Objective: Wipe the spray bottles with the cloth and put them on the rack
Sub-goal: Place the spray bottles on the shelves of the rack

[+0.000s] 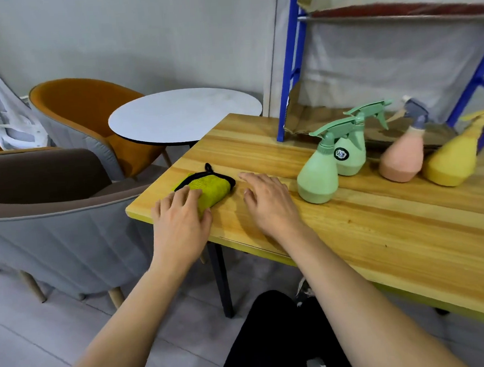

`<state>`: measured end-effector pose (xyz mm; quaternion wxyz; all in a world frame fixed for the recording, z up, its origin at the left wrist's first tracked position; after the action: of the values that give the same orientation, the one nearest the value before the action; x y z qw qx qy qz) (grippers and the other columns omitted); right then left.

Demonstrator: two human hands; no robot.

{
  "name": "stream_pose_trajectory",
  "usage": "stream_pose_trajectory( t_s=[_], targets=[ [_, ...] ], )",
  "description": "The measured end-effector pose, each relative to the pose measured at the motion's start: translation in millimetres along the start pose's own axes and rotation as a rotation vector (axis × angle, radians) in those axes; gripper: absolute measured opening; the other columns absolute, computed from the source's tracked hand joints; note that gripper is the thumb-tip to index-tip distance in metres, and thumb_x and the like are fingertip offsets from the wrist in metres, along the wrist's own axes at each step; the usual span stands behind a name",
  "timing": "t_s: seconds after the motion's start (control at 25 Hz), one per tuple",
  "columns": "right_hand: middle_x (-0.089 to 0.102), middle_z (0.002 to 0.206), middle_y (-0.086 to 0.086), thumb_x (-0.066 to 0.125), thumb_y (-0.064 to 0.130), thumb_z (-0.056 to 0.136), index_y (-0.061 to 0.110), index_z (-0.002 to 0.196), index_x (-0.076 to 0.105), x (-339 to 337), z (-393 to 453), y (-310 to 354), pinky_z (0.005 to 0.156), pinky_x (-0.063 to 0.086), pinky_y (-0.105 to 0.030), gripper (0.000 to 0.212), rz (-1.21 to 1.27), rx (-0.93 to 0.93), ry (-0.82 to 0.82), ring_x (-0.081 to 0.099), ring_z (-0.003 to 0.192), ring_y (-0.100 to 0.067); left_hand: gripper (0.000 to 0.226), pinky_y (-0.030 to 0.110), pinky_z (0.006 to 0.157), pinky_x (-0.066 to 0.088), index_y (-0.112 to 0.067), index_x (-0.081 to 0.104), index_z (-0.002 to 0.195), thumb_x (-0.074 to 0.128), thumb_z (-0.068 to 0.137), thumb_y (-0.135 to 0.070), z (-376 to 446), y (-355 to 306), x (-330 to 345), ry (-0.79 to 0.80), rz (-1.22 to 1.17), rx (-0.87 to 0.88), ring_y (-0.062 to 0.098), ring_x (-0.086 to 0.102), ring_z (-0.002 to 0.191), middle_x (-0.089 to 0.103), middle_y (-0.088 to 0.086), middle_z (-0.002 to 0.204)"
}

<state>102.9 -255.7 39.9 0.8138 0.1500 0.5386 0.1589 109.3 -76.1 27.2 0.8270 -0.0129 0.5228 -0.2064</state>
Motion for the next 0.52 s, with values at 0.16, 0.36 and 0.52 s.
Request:
stream_pose_trajectory(
  t_s=[0.16,0.36,0.52],
  targets=[
    [0.060,0.137,0.002,0.051,0.028,0.102,0.029,0.141,0.053,-49.2,-27.9,-33.5,0.109,0.039,-0.041,0.039,0.019,0.066,-0.046,0.052,0.126,-0.021,0.041,0.056,0.109,0.040,-0.015,0.064,0.131,0.067,0.093,-0.030,1.4,-66.6,-3.2,-0.023,-0.103,0.084,0.040,0.052,0.132,0.064,0.010,0.136],
    [0.068,0.120,0.005,0.058,0.025,0.098,0.026,0.124,0.065,-96.0,-57.8,-88.1,0.100,0.046,-0.039,0.027,0.051,0.169,-0.128,0.057,0.113,-0.017,0.041,0.048,0.106,0.041,-0.020,0.057,0.137,0.059,0.098,-0.032,9.5,-136.5,15.1,0.117,-0.285,0.154,0.035,0.052,0.132,0.062,0.004,0.138],
    [0.070,0.109,0.005,0.059,0.027,0.096,0.025,0.111,0.069,-125.8,-60.4,-150.3,0.089,0.052,-0.036,0.018,0.097,0.346,-0.256,0.063,0.104,-0.017,0.051,0.042,0.109,0.041,-0.022,0.045,0.150,0.056,0.102,-0.033,31.0,-174.3,28.9,0.229,-0.485,0.149,0.029,0.049,0.135,0.056,0.003,0.147]
  ],
)
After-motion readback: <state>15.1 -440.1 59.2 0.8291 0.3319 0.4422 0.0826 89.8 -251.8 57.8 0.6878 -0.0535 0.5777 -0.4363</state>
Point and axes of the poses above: each hand's wrist, its own z-axis towards the middle knuckle, its own x-axis out of the palm, y = z × x, the point moved 10 cm from there along z, towards the middle knuckle
